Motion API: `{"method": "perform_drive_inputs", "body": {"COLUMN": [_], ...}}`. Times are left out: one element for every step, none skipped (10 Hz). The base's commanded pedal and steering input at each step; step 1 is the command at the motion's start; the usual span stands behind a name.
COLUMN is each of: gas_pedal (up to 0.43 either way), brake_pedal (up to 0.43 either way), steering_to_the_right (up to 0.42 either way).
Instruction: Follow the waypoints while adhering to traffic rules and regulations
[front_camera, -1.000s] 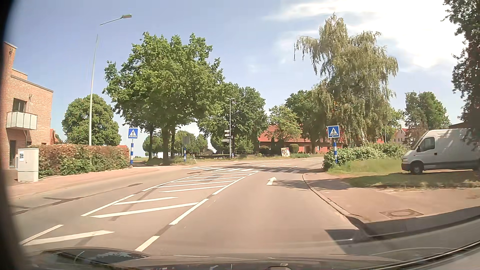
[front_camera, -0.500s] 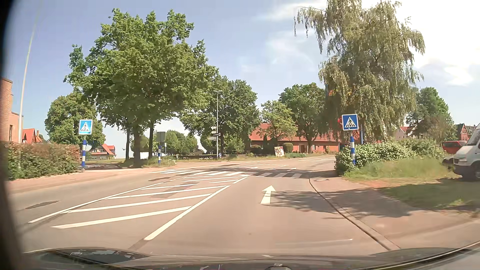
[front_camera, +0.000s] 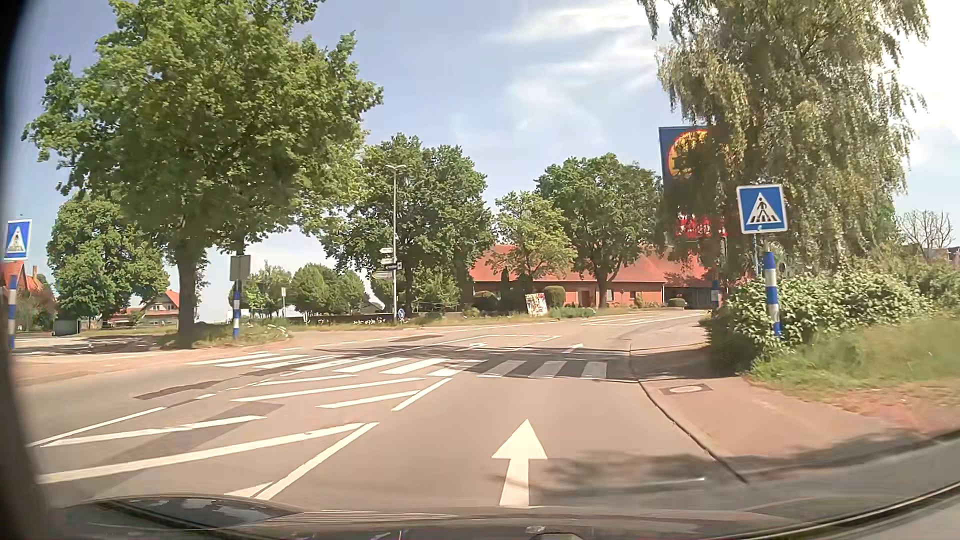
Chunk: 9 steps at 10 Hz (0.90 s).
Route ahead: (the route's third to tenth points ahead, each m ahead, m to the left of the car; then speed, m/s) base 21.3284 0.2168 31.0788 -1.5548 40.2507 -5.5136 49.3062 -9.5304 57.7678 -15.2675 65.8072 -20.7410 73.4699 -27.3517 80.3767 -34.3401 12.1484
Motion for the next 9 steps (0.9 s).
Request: {"method": "perform_drive_inputs", "body": {"gas_pedal": [0.138, 0.138, 0.138, 0.15, 0.15, 0.15, 0.157, 0.169, 0.169], "brake_pedal": [0.0, 0.0, 0.0, 0.0, 0.0, 0.0, 0.0, 0.0, 0.0], "steering_to_the_right": [0.036, 0.036, 0.037, 0.038, 0.04, 0.041, 0.041, 0.042, 0.041]}}
